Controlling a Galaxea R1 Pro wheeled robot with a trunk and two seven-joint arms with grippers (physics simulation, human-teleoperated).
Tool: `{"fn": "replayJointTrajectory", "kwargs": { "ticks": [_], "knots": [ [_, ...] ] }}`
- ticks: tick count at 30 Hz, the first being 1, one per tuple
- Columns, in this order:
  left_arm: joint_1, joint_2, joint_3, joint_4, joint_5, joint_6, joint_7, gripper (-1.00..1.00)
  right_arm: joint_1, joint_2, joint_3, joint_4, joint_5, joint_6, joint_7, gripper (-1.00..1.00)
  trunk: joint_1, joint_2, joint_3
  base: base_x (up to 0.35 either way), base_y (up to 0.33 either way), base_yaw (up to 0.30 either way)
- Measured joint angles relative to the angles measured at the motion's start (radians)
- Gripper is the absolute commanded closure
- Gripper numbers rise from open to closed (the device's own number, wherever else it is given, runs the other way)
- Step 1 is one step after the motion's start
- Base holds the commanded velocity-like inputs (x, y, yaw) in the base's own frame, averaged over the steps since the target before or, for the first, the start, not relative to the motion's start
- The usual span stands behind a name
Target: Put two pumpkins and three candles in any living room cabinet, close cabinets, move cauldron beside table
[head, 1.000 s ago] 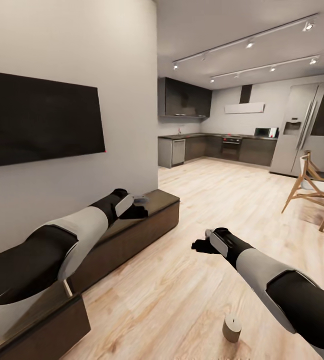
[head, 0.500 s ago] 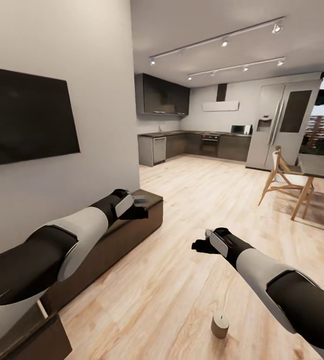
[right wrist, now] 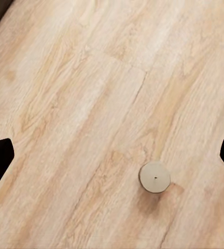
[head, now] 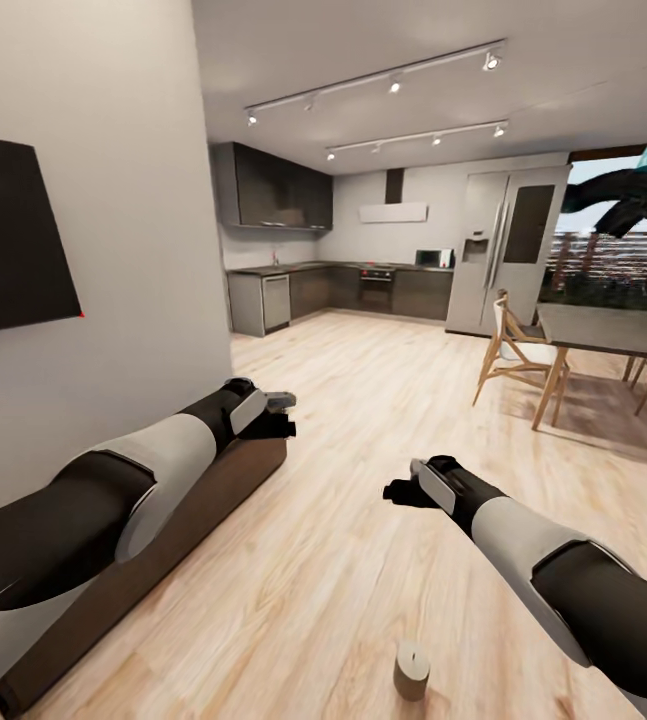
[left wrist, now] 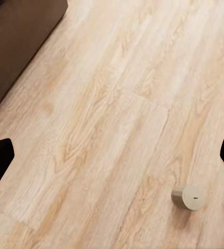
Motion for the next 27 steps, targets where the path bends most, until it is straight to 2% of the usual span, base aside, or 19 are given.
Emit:
{"fn": "replayJointTrajectory", "kwargs": {
  "ticks": [5, 16, 21, 27],
  "knots": [
    [0.0, 0.0, 0.0, 0.0, 0.0, -0.001, 0.0, -1.0, 0.0, 0.0, 0.0, 0.011, 0.0, -0.001, 0.0, -1.0, 0.0, 0.0, 0.006, 0.146, -0.086, -0.239],
    [0.0, 0.0, 0.0, 0.0, 0.0, 0.0, 0.0, -1.0, 0.0, 0.0, 0.001, 0.014, 0.001, -0.001, 0.0, -1.0, 0.0, 0.0, 0.02, 0.012, 0.028, -0.213],
    [0.0, 0.0, -0.001, 0.0, 0.0, 0.0, 0.0, -1.0, 0.0, 0.003, 0.001, 0.014, 0.002, -0.001, 0.001, -1.0, 0.0, 0.0, 0.023, 0.0, 0.247, -0.057],
    [0.0, 0.0, 0.0, 0.0, 0.0, -0.001, 0.0, -1.0, 0.0, 0.006, 0.003, 0.049, 0.003, -0.001, 0.0, -1.0, 0.0, 0.0, 0.023, 0.0, 0.039, -0.004]
  ]
}}
